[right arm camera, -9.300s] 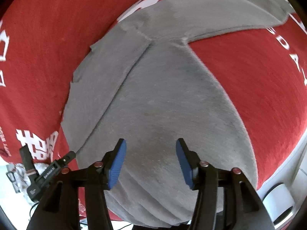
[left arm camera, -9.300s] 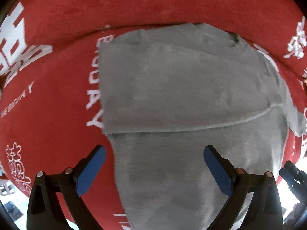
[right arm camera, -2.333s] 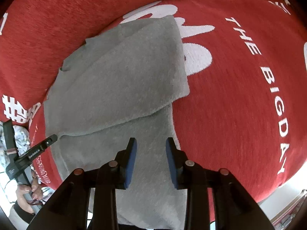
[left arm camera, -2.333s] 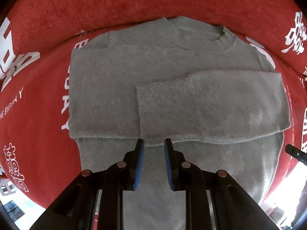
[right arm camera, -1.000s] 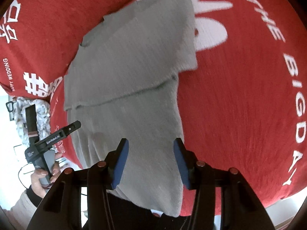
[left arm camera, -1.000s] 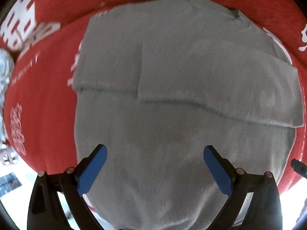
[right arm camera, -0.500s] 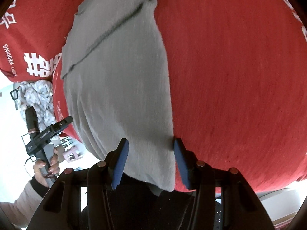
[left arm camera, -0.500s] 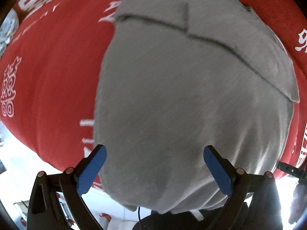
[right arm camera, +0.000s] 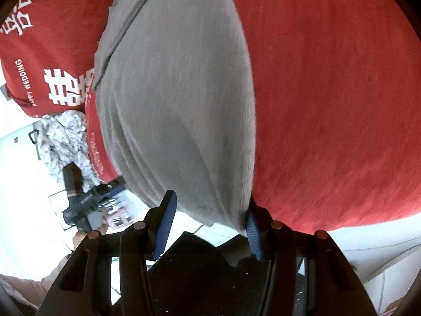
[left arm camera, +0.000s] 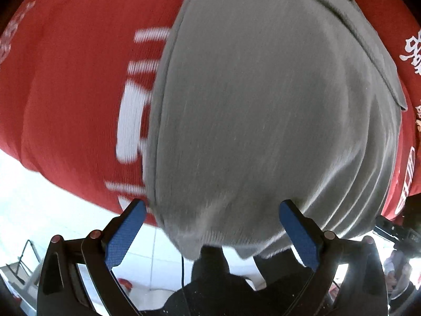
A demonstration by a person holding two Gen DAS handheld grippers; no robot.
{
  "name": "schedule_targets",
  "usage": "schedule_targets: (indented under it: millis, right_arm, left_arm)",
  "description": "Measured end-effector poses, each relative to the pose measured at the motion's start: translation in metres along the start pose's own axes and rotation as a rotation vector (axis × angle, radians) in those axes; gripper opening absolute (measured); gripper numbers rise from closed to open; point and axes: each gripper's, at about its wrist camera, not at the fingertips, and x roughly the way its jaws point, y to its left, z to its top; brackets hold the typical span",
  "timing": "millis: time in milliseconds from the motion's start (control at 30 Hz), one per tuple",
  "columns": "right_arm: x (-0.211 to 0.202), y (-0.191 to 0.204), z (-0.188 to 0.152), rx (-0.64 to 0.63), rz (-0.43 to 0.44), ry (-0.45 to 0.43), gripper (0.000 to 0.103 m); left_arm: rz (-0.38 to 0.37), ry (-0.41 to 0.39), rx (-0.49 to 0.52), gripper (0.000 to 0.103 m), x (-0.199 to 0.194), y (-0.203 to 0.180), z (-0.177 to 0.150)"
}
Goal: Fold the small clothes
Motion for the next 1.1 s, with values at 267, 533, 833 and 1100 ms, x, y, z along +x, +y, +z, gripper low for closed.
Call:
schedule_targets:
  millis: [267,533,833,1100]
  right_arm:
    - [0.025,0.000,-0.017,-0.005,0.007,0.023,0.054]
    - [0.030,0.005,-0.027,0.023,0.039,0.038,0.054]
    - [0.044,0.019,-0.037,0.052,-0.007,0.044,0.007]
    - [-0.012,0.056,-0.025,0.036,0.247,-0.072,0.007]
  left_arm:
    - [-0.070,0.042,0.006,0.102,0.025,0.013,0.003]
    - [-0.120,0.051,0.038,0.102,0.032,-0.012,-0.022]
    - [-0.099,0.100,0.083,0.010,0.050,-0.034,-0.035]
    - [-0.211,-0.021,0.139,0.010,-0.011,-0.046,-0.035]
